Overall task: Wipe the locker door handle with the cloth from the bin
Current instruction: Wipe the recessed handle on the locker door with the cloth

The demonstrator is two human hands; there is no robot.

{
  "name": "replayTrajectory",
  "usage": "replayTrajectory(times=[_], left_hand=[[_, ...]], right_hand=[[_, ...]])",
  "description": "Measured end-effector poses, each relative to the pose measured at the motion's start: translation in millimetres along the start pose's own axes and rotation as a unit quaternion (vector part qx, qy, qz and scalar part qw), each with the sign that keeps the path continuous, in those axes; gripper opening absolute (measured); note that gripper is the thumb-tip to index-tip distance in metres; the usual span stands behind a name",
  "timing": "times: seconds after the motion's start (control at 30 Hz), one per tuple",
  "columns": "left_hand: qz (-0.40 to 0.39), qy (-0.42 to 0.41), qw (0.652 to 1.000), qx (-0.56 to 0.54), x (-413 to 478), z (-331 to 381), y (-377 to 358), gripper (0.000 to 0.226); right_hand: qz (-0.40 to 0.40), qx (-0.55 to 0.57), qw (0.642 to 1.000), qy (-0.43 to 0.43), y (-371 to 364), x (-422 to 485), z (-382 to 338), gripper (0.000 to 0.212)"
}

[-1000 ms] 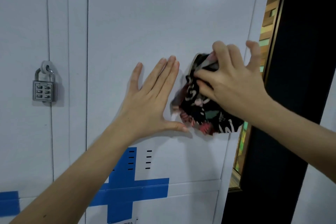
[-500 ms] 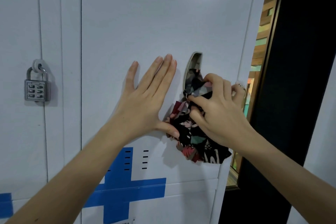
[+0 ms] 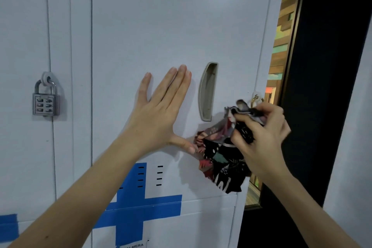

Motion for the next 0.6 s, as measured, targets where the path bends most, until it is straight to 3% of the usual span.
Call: replayTrajectory(times=[0.07, 0.43, 0.6], left_hand=[[0.003, -0.001, 1.0, 0.004, -0.4, 0.1, -0.2, 0.137], [0.001, -0.003, 1.0, 0.008, 0.1, 0.5, 0.0, 0.137], [0.007, -0.001, 1.0, 0.008, 0.4, 0.4, -0.6, 0.138]], right_hand=[[0.013, -0.002, 1.0, -0.006, 3.6, -5.1, 4.8, 0.039], [0.097, -0.099, 0.979, 0.151, -17.9, 39.6, -36.2, 0.021], [0.048, -0.165, 0.972, 0.161, -29.8, 36.0, -41.7, 0.027]])
Point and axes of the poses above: each hand's wrist, its own x-axis towards the middle knuckle, its own y-axis out of the back of the hand, z = x × y, the point moved 4 cm from there along x, towards the middle knuckle, and after that the axes turned 10 degrees about -y, right-handed, at the moved point
